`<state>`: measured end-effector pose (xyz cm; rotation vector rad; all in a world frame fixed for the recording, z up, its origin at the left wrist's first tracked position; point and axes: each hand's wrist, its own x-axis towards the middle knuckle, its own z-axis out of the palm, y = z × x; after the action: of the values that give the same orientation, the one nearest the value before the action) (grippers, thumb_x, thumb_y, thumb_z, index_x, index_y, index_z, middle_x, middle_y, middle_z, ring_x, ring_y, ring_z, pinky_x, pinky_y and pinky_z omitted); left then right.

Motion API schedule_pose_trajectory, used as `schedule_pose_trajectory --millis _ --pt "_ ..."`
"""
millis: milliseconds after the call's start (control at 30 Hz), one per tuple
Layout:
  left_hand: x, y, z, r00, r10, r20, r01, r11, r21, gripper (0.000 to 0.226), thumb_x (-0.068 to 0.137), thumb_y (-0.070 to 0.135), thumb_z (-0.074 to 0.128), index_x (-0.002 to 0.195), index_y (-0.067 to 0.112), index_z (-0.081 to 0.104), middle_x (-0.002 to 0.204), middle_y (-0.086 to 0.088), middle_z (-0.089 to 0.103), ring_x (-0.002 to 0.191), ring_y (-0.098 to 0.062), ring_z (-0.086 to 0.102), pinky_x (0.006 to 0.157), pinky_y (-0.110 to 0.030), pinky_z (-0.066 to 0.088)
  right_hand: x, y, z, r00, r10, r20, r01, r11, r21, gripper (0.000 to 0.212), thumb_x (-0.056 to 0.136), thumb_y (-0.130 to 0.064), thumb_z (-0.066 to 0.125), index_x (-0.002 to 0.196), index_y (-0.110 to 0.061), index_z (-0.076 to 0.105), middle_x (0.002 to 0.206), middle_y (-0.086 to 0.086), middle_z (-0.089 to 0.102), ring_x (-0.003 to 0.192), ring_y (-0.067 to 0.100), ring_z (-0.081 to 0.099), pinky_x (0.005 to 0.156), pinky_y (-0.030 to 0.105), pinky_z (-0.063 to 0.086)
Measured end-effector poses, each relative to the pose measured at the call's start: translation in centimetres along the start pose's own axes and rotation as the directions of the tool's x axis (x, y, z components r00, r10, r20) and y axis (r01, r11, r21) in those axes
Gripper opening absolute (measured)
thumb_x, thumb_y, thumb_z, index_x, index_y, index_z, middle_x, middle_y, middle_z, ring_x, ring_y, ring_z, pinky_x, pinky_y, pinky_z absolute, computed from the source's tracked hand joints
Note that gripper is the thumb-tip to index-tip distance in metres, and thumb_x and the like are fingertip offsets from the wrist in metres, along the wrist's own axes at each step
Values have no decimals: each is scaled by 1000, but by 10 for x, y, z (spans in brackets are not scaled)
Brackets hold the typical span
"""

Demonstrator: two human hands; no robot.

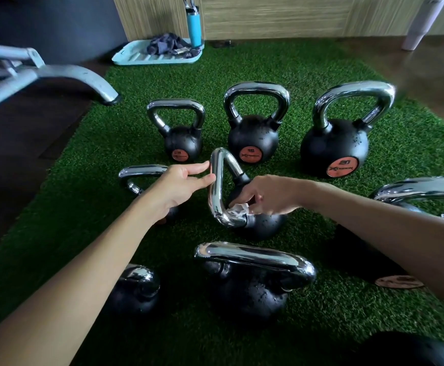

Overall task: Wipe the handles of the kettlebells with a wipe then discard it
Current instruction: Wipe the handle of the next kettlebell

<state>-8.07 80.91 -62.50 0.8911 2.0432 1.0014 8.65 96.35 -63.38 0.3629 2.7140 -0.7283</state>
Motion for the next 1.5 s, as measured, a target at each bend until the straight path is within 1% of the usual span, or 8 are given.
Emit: schedule_pose_trajectory --millis 133,267,367,567,800,1067,1333,1500 --pt "0 -5 -4 1000 -14 -12 15 999 29 55 88 41 74 140 36 57 132 0 66 130 -7 52 110 -27 30 5 0 4 996 -10 -91 4 998 -62 29 93 -15 70 115 -34 75 92 -18 72 79 15 68 71 27 54" --pt "-1 -5 -3 1000 -15 -25 16 999 35 54 88 42 73 140 37 57 131 -3 67 123 -4 50 105 -25 29 5 -6 4 992 18 -128 15 967 253 26 88 -7 74 110 -20 78 85 -20 68 54 -15 57 50 5 40" --pt "-1 -5 -4 1000 -2 -8 2 1000 27 55 89 40 73 141 34 57 134 -5 65 122 -2 51 105 -23 29 4 -7 6 989 22 -144 45 896 441 25 85 -9 78 106 -22 79 88 -16 76 60 -8 61 59 9 43" --pt "-1 -6 -4 1000 7 -10 -7 999 31 55 88 38 74 141 32 57 130 -3 67 125 -6 56 105 -22 30 9 -10 7 994 52 -98 -10 921 389 24 87 -8 76 108 -20 79 85 -19 75 58 -8 60 59 11 45" --pt "0 -7 -3 999 33 -38 -32 999 21 53 89 36 73 140 29 59 134 8 62 128 -2 52 104 -19 31 20 -11 20 951 231 -207 13 637 770 16 81 -11 83 97 -13 81 74 -1 77 50 6 46 46 19 34" --pt "-3 -6 -4 995 53 -89 -47 997 66 49 87 41 75 134 36 63 146 12 54 125 3 37 101 -22 24 13 -18 24 935 203 -291 23 783 622 18 78 -2 83 93 -8 76 67 -8 74 48 -7 59 44 9 40" --pt "0 -6 -5 994 57 -92 -51 996 66 50 86 43 75 134 37 63 146 12 53 136 -4 39 102 -24 25 39 -17 18 731 291 -617 82 861 502 17 72 -22 89 82 -22 76 66 -16 70 63 -5 67 55 6 43" --pt "1 -11 -5 994 55 -94 -50 997 56 47 87 41 75 133 37 64 142 16 57 126 2 39 101 -23 25 35 -15 24 813 244 -528 93 841 533 21 69 -13 91 83 -13 75 66 -10 72 49 -8 59 48 7 40"
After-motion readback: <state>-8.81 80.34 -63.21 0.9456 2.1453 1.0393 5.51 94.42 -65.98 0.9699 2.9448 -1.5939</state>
